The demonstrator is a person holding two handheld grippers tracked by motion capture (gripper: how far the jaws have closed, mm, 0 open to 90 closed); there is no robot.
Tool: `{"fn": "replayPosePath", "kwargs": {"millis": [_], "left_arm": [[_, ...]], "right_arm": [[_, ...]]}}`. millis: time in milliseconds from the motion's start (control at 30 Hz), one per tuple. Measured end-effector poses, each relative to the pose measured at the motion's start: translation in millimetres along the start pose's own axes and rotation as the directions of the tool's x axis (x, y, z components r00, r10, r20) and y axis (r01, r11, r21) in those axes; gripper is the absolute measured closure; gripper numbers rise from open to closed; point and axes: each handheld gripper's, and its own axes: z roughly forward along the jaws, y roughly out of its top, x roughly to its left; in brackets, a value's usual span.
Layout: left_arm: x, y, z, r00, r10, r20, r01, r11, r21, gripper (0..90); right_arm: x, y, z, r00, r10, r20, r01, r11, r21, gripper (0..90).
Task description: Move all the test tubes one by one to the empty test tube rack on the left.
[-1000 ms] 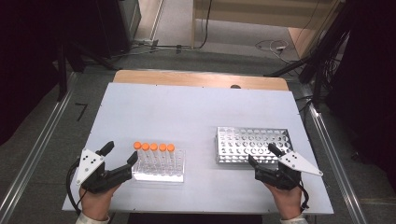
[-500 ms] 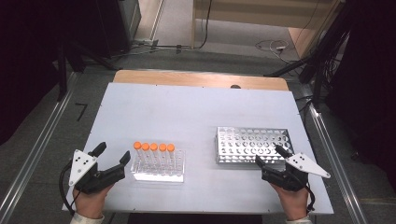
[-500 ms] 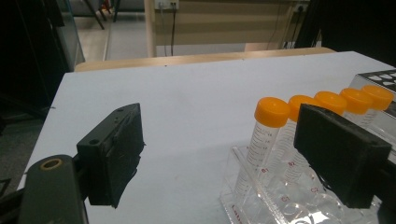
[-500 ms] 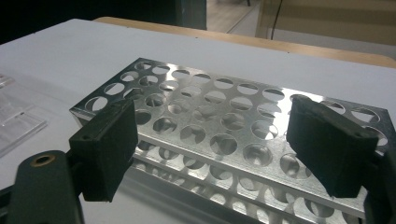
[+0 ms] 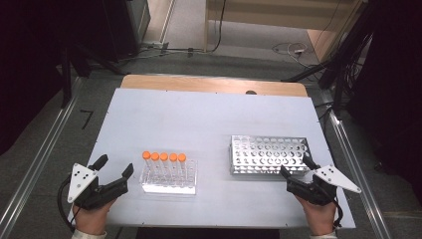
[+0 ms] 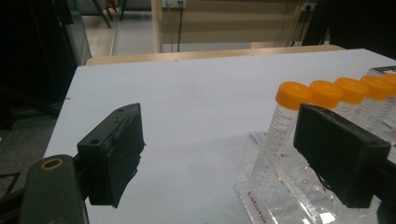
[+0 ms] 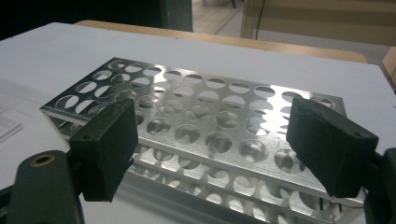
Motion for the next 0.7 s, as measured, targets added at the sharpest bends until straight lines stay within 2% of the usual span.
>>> {"fn": "replayPosePath", "kwargs": {"millis": [700], "left_arm": [[10.0,-7.1,-4.5,0.9996,-0.01,-0.025,0.01,0.9998,0.016,16.3]], "right_arm": [[-20.3,-7.7,-15.1,0.9977,0.035,0.057,-0.035,0.999,-0.004,15.2]]}}
